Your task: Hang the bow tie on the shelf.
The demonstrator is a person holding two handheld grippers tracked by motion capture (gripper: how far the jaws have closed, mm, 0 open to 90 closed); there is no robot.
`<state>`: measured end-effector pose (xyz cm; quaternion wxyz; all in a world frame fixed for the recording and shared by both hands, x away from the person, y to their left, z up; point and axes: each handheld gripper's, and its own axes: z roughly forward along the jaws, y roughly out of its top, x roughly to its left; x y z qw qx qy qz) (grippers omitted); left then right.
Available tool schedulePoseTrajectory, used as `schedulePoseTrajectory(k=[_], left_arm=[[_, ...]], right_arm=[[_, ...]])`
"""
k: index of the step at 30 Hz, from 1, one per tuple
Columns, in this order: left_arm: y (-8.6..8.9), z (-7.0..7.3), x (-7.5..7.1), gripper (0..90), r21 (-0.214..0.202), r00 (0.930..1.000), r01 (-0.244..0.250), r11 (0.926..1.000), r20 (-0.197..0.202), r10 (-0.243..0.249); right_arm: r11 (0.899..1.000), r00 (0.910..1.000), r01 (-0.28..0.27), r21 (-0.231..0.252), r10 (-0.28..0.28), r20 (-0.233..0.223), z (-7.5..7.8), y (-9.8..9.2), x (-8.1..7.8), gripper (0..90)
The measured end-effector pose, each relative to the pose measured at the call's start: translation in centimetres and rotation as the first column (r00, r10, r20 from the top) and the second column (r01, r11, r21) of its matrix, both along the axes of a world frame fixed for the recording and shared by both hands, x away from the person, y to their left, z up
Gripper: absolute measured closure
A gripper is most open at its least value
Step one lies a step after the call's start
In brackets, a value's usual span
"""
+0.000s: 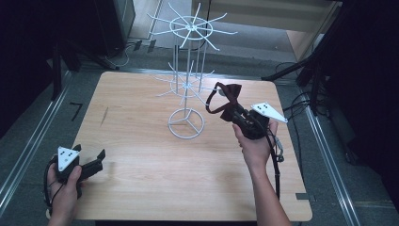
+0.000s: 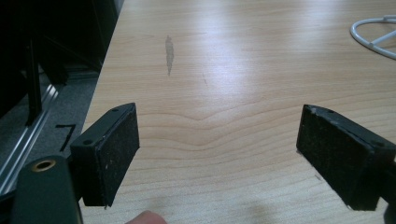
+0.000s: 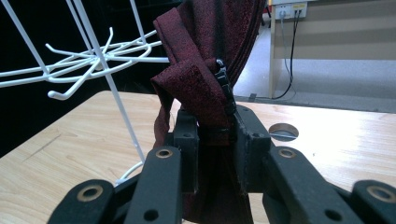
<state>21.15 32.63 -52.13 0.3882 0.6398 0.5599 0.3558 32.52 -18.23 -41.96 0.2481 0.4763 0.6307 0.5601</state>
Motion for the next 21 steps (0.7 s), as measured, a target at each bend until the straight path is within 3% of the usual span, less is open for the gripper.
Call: schedulePoseTrajectory(k=[21], left_arm=[[0.0,0.0,0.0,14.2,-0.002,1.0000,-0.002,1.0000,-0.001,0.002]], right_arm=[[0.998,0.9985,-0.047,-0.034,0.046,-0.029,-1.2,2.1,0.1,74.6]])
